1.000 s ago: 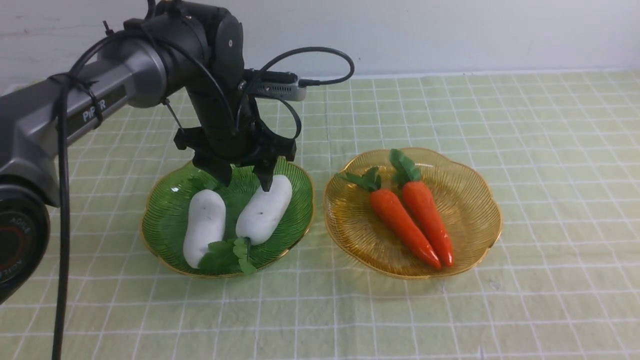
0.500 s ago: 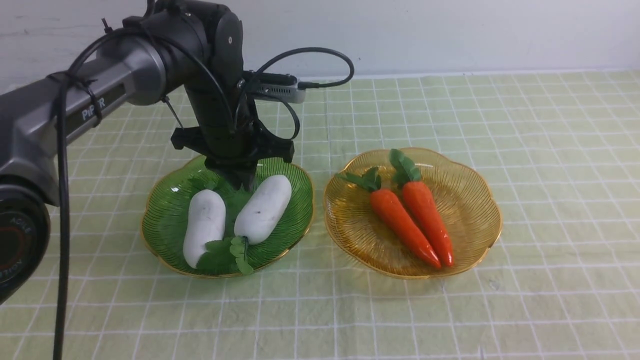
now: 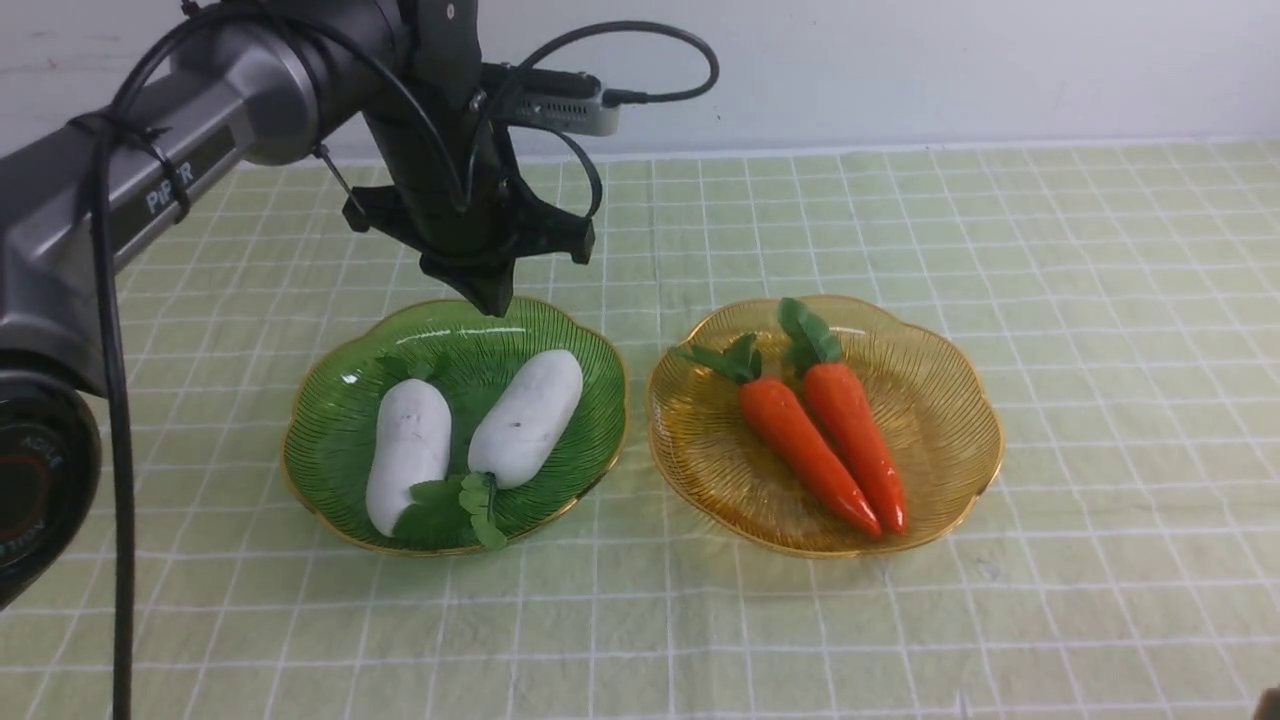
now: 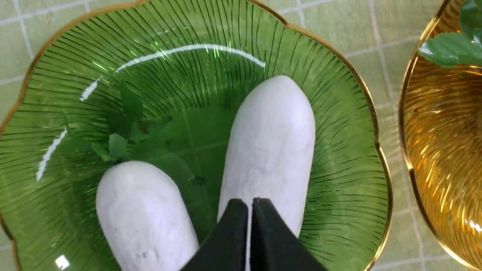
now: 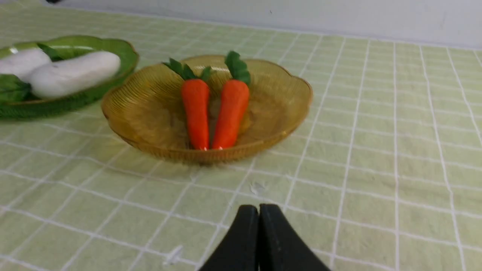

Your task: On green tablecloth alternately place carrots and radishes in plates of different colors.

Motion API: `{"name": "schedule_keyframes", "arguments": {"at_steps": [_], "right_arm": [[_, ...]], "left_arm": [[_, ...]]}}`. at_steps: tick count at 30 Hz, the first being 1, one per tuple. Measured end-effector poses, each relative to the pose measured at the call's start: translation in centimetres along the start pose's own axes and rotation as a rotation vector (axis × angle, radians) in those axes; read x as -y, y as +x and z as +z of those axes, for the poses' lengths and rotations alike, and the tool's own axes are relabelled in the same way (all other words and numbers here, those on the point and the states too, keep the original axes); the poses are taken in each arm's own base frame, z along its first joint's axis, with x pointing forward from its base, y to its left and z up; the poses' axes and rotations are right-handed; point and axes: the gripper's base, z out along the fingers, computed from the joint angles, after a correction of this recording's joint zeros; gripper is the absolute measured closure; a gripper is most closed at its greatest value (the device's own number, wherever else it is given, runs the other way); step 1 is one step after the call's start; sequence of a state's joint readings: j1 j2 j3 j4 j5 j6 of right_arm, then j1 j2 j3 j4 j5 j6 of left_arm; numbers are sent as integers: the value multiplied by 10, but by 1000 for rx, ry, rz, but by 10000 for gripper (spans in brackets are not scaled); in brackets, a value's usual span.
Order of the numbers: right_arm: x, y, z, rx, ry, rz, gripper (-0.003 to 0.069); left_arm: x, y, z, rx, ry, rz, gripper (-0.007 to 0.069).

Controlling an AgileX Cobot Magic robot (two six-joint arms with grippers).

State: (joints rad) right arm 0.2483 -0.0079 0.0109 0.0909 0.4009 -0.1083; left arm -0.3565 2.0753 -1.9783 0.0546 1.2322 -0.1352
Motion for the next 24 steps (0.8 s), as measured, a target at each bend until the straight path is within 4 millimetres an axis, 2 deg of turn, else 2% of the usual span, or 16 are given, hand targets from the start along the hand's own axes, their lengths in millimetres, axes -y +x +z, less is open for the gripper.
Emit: {"name": "schedule_keyframes", "arguments": {"at_steps": [3,6,7,8,14,16,17,20,24], "right_arm": [[3,3,1,-10,55,13,669],[7,3,0,-11,123,28,669],[8,3,0,-12,149,34,669],[12,3,0,-14,219,50,669],[17,3,-2,-16,311,71,669],[17,3,-2,-16,319,73,669],[17,3,-2,-16,319,73,669],[17,3,-2,-16,320,72,669],[17,3,-2,-16,320,72,669]], "left_arm": [[9,1,-12,25,3,76,632],[22,6,-40,81,18,167,632],[26,8,-52,106,24,187,632],[33,14,-84,171,42,228,632],[28,35,-150,300,64,234,632],[23,49,-169,322,62,233,632],[22,52,-171,323,62,233,632],[13,85,-189,320,56,234,632],[3,126,-200,306,54,235,632]]}}
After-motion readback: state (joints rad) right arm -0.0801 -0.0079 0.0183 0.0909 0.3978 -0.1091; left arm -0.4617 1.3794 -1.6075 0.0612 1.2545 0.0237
